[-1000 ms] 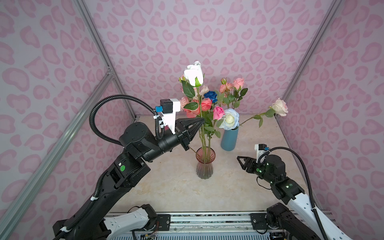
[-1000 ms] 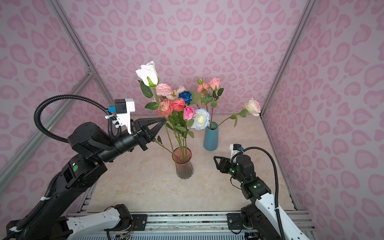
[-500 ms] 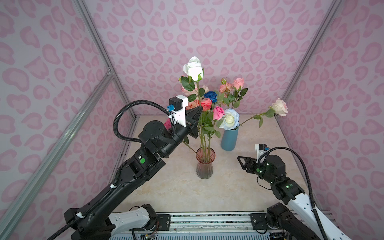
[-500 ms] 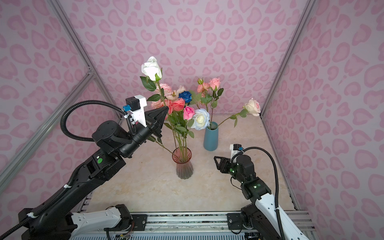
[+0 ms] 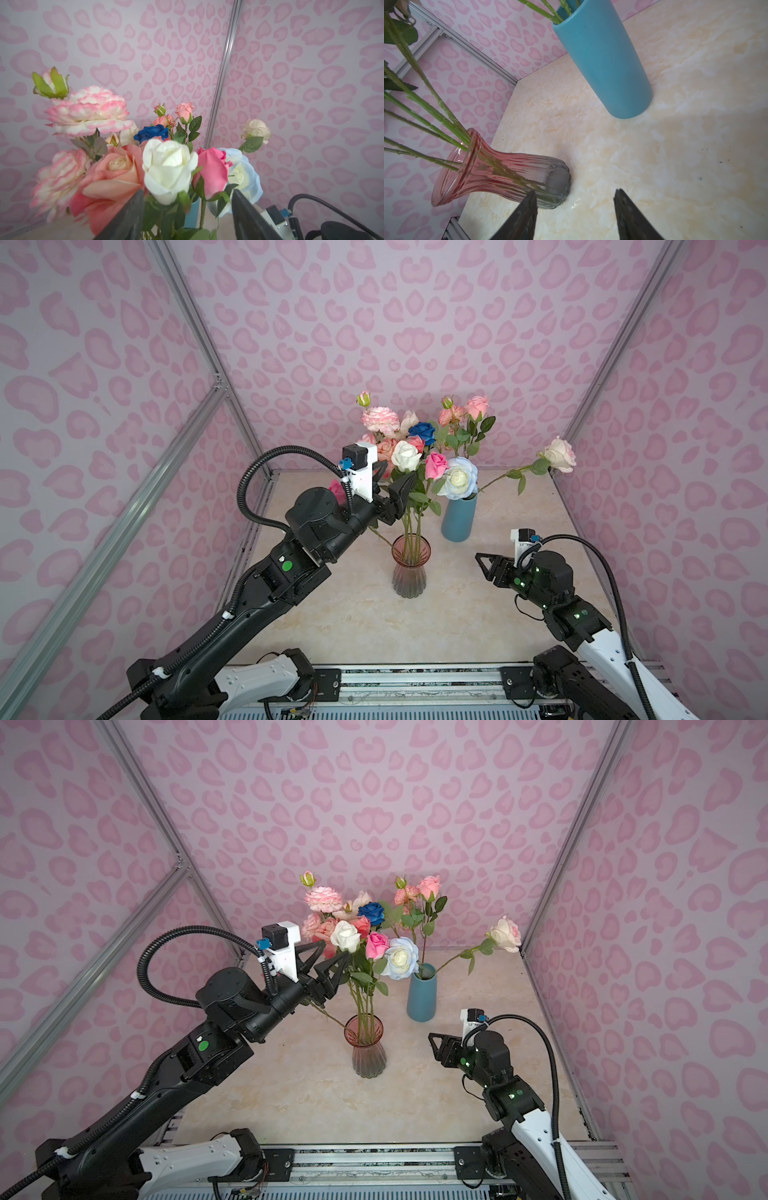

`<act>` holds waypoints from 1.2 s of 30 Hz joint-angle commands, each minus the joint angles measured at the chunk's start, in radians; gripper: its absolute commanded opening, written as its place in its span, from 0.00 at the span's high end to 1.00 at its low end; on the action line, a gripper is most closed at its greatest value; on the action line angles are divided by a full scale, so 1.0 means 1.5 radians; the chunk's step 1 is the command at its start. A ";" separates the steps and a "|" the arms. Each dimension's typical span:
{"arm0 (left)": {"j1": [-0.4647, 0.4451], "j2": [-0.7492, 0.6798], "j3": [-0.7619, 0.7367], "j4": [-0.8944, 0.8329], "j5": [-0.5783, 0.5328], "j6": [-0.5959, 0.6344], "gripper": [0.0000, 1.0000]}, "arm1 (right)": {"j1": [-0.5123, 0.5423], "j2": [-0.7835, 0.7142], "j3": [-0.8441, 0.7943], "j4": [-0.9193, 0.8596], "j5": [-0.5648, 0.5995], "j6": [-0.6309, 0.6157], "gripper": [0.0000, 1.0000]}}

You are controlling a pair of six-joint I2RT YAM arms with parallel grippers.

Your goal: Arrange the flowers into the vase

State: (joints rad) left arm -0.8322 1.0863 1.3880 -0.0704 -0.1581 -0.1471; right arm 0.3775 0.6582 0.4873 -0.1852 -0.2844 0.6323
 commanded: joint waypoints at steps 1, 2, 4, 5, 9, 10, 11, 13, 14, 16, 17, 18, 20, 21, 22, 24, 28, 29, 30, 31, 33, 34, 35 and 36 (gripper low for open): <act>0.000 -0.017 0.032 -0.050 -0.014 0.005 0.33 | -0.001 0.000 0.005 0.003 0.004 -0.001 0.39; 0.000 -0.022 0.037 -0.060 -0.018 0.007 0.33 | 0.000 0.000 0.006 0.002 0.003 0.000 0.39; 0.000 -0.036 0.042 -0.076 -0.031 0.013 0.33 | 0.000 0.001 0.009 -0.002 0.004 -0.001 0.39; 0.000 -0.043 0.044 -0.086 -0.037 0.015 0.33 | 0.000 0.002 0.012 -0.004 0.005 -0.003 0.40; 0.000 -0.075 0.048 -0.131 -0.070 0.020 0.26 | 0.000 0.007 0.025 -0.016 0.006 -0.007 0.39; 0.000 -0.086 0.045 -0.145 -0.088 0.018 0.14 | 0.000 0.007 0.031 -0.022 0.007 -0.008 0.39; 0.000 -0.100 0.037 -0.155 -0.103 0.015 0.08 | 0.000 0.007 0.036 -0.027 0.010 -0.010 0.39; 0.001 -0.154 -0.010 -0.148 -0.134 0.003 0.01 | 0.000 0.003 0.048 -0.041 0.022 -0.008 0.37; 0.000 -0.186 -0.051 -0.138 -0.149 -0.008 0.02 | 0.000 -0.001 0.055 -0.049 0.030 -0.005 0.36; 0.000 -0.259 -0.138 -0.124 -0.181 -0.031 0.02 | 0.001 -0.021 0.067 -0.061 0.050 0.000 0.32; 0.000 -0.287 -0.171 -0.130 -0.202 -0.047 0.02 | 0.000 -0.029 0.070 -0.066 0.061 0.001 0.32; 0.000 -0.318 -0.205 -0.144 -0.230 -0.067 0.02 | -0.001 -0.038 0.075 -0.070 0.074 0.003 0.31; 0.000 -0.370 -0.264 -0.167 -0.256 -0.100 0.02 | 0.000 -0.048 0.082 -0.077 0.096 0.001 0.29; 0.000 -0.395 -0.295 -0.176 -0.269 -0.116 0.02 | -0.001 -0.052 0.086 -0.082 0.108 0.002 0.28; 0.000 -0.418 -0.328 -0.182 -0.283 -0.134 0.02 | 0.000 -0.055 0.090 -0.084 0.119 0.002 0.27; 0.000 -0.456 -0.385 -0.190 -0.304 -0.167 0.02 | 0.000 -0.059 0.092 -0.078 0.132 0.000 0.25; 0.000 -0.491 -0.455 -0.226 -0.335 -0.223 0.02 | 0.000 -0.059 0.102 -0.072 0.160 -0.022 0.03; 0.000 -0.491 -0.466 -0.228 -0.337 -0.239 0.02 | 0.000 -0.054 0.108 -0.080 0.174 -0.025 0.02; 0.000 -0.488 -0.477 -0.224 -0.331 -0.250 0.02 | 0.000 -0.047 0.118 -0.094 0.194 -0.026 0.02; 0.000 -0.482 -0.485 -0.216 -0.328 -0.254 0.02 | 0.000 -0.038 0.127 -0.102 0.210 -0.034 0.02; 0.000 -0.461 -0.496 -0.211 -0.343 -0.256 0.02 | 0.001 -0.015 0.149 -0.125 0.251 -0.045 0.02; 0.000 -0.447 -0.499 -0.211 -0.363 -0.254 0.02 | 0.001 0.003 0.164 -0.140 0.280 -0.043 0.02; 0.000 -0.432 -0.499 -0.220 -0.401 -0.264 0.02 | 0.001 0.018 0.174 -0.153 0.307 -0.017 0.02; 0.000 -0.419 -0.496 -0.233 -0.437 -0.278 0.02 | 0.001 0.027 0.177 -0.160 0.329 0.014 0.02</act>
State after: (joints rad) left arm -0.8322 0.4221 0.6456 -0.4061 -0.6773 -0.5056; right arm 0.3779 0.6708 0.7357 -0.3626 0.0677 0.5930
